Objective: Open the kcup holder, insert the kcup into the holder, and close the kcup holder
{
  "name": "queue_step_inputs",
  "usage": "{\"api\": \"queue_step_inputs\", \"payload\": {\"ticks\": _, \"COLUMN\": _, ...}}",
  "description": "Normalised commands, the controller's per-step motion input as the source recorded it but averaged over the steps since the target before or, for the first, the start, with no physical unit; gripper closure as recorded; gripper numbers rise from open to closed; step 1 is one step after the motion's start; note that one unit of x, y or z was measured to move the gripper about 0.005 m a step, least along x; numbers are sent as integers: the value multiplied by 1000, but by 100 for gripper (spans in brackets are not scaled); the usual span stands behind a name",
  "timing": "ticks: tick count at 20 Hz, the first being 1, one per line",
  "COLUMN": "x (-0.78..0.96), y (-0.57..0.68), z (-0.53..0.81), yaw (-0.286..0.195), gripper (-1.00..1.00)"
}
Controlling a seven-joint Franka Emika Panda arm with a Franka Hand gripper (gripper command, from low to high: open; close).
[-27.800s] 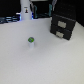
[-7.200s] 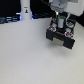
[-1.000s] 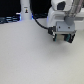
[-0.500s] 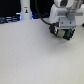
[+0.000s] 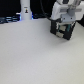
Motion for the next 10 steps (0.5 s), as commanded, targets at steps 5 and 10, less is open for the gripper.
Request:
{"api": "queue_step_inputs", "payload": {"ticks": 5, "x": -543, "y": 450, "z": 64, "yaw": 99, "gripper": -100}}
{"api": "queue_step_inputs", "payload": {"ticks": 10, "x": -17, "y": 360, "z": 813, "yaw": 102, "gripper": -100}}
